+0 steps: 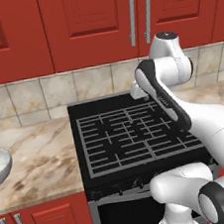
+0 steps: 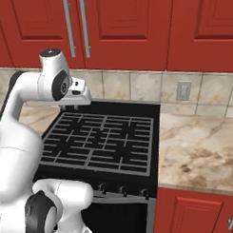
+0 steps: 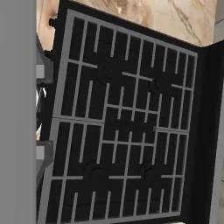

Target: Open the cabinet and setup a tea strainer by placing it in the bowl upright.

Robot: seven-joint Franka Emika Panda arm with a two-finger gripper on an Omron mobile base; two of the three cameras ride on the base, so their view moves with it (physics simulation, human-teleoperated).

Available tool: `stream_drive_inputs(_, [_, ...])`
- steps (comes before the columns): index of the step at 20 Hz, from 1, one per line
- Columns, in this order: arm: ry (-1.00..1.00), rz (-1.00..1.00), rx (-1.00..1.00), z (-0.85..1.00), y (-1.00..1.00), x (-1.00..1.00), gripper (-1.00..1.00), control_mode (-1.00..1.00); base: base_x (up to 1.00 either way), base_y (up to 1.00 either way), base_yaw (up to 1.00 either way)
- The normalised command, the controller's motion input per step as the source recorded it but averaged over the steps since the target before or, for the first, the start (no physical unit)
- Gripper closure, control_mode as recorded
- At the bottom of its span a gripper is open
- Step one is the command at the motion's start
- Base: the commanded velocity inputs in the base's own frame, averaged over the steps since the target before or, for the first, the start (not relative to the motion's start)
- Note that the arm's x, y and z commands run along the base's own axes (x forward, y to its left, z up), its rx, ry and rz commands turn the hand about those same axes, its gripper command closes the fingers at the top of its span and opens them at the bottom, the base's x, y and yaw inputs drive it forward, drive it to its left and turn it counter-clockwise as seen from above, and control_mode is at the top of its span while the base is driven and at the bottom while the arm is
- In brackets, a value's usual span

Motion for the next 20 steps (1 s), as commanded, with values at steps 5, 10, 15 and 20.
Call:
stream_drive_inputs(5, [0.0,-0.03,0.0,0.0,-0.15,-0.05,-1.0,-1.0,0.0,0.0,0.0])
stream_drive_inputs(10, [-0.07,-0.18,0.08,0.41,-0.67,0.06,-1.0,-1.0,0.0,0.0,0.0])
stream_drive_inputs(15, [-0.45,-0.15,0.11,0.89,-0.44,0.0,-1.0,-1.0,0.0,0.0,0.0])
stream_drive_inputs(20, [-0.5,-0.11,0.04,1.0,-0.21,0.01,-1.0,-1.0,0.0,0.0,0.0])
